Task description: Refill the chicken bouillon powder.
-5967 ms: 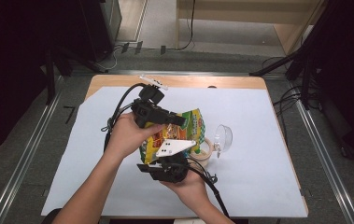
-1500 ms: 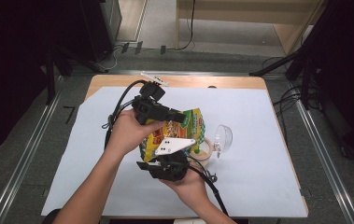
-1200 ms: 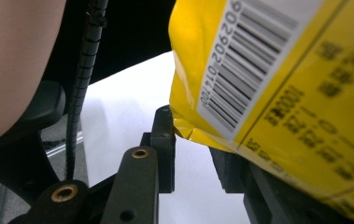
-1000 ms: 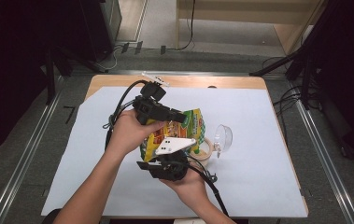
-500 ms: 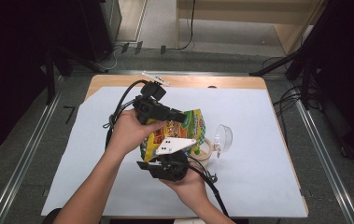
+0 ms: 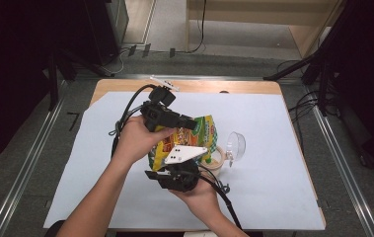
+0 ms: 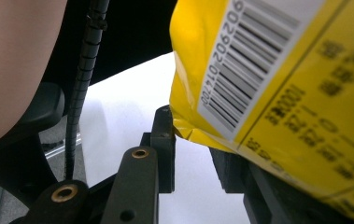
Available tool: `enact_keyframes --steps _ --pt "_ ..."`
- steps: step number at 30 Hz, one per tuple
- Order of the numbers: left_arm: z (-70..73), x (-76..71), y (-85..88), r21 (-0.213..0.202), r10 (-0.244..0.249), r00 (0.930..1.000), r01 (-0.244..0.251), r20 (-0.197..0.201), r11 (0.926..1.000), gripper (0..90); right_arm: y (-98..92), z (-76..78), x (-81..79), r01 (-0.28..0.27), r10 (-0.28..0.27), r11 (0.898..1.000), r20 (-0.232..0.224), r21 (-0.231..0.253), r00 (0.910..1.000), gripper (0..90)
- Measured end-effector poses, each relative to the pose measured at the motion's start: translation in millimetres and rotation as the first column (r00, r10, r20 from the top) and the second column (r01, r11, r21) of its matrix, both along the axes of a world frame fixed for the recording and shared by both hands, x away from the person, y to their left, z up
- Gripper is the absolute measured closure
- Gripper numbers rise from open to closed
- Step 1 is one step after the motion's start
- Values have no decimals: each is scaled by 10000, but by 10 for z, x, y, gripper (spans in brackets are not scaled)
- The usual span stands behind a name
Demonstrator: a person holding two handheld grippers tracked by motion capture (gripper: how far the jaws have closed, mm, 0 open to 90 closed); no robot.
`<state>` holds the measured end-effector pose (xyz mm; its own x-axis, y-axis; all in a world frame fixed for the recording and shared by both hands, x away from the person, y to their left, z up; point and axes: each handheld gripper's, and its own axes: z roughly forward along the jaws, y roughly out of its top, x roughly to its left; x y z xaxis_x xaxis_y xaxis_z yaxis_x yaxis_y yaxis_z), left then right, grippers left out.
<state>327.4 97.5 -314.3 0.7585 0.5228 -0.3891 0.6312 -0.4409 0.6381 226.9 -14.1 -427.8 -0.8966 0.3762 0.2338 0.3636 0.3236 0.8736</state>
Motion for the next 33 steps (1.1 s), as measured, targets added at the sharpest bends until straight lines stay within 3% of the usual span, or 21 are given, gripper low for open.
enact_keyframes --steps 33 --pt "-8 3 -1 8 5 10000 -5 -18 10000 774 0 -4 3 -28 28 10000 7 -38 10000 732"
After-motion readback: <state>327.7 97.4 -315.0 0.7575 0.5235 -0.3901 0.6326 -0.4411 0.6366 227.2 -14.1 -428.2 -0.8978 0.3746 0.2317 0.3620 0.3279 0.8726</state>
